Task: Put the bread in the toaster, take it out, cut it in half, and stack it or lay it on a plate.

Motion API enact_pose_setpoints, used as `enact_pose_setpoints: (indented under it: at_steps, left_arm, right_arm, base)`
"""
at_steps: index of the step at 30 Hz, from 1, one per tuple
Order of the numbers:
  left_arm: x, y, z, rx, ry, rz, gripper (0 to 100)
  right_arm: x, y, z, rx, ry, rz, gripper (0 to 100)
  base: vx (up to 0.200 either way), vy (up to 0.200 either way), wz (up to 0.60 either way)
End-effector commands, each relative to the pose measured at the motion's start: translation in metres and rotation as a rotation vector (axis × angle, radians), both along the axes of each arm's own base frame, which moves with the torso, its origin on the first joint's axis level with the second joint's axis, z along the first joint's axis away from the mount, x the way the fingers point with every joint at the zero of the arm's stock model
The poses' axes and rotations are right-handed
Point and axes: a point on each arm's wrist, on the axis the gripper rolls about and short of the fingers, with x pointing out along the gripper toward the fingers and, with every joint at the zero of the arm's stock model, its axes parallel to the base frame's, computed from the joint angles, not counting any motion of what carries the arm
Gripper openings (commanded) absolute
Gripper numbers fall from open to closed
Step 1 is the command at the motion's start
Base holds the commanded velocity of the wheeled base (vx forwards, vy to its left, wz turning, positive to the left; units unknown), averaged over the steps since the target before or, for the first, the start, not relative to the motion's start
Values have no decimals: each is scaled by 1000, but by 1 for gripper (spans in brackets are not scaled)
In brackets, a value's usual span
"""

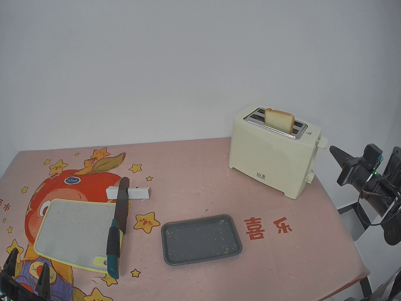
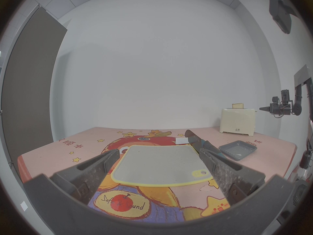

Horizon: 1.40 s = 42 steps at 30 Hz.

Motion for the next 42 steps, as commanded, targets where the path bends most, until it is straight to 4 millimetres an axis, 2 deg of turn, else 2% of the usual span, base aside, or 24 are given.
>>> enact_pose_setpoints:
  at_steps: [1, 8, 9, 20, 26, 36, 42]
  left_arm:
    - [1, 0, -5, 0, 11, 1, 100]
    - [1, 0, -5, 0, 11, 1, 100]
    - [1, 0, -5, 0, 11, 1, 100]
    - [1, 0, -5, 0, 11, 1, 100]
    - [1, 0, -5, 0, 11, 1, 100]
    - [1, 0, -5, 0, 9, 1, 100]
    - [1, 0, -5, 0, 11, 1, 100]
  right_arm:
    - [-6, -1, 12, 6, -53, 2, 0]
    - [-4, -2, 13, 2, -54, -7, 0]
    - [-4, -2, 13, 0, -53, -7, 100]
    - [-13, -2, 25, 6, -86, -1, 100]
    - [-18, -2, 30, 5, -47, 7, 100]
    - [3, -2, 59, -21, 15, -1, 100]
    - [9, -3, 65, -68, 63, -5, 100]
  base:
    - [0, 0, 0]
    - [0, 0, 0]
    - [0, 0, 0]
    - [0, 0, 0]
    - [0, 0, 0]
    - [0, 0, 0]
    - [0, 0, 0]
